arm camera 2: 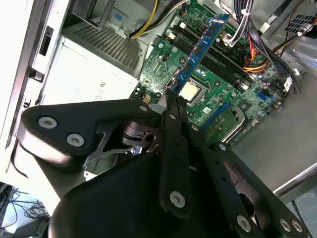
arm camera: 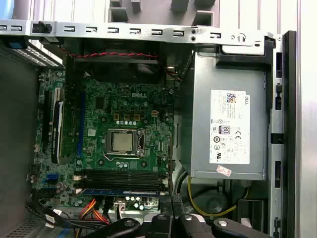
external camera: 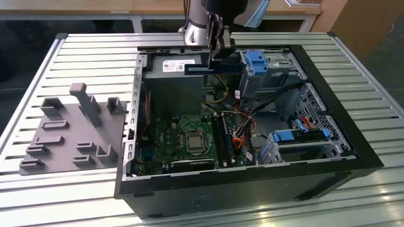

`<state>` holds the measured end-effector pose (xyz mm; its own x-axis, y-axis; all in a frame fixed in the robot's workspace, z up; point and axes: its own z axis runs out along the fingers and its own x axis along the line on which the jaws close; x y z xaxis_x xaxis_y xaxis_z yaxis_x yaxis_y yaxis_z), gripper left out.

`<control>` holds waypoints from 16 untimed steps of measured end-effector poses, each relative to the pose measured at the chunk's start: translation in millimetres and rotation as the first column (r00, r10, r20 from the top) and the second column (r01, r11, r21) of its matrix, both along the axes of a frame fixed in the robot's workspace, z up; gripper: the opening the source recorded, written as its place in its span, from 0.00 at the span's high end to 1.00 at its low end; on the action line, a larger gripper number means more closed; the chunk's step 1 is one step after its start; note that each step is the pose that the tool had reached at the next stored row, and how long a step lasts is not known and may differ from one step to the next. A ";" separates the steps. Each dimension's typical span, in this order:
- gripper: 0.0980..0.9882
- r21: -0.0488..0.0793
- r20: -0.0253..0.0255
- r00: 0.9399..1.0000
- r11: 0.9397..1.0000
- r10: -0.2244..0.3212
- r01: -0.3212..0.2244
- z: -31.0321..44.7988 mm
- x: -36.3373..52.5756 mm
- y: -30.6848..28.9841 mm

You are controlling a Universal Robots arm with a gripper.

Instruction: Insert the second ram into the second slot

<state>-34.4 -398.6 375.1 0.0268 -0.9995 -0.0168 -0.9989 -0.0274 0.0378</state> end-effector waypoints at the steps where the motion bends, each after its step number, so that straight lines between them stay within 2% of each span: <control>1: 0.98 0.000 0.000 1.000 1.000 0.000 0.000 0.0 0.0 0.0; 15: 0.98 -0.002 0.000 1.000 1.000 0.000 0.000 0.0 0.0 -2.5; 16: 0.98 -0.020 0.000 1.000 1.000 0.000 0.000 0.0 0.0 -10.7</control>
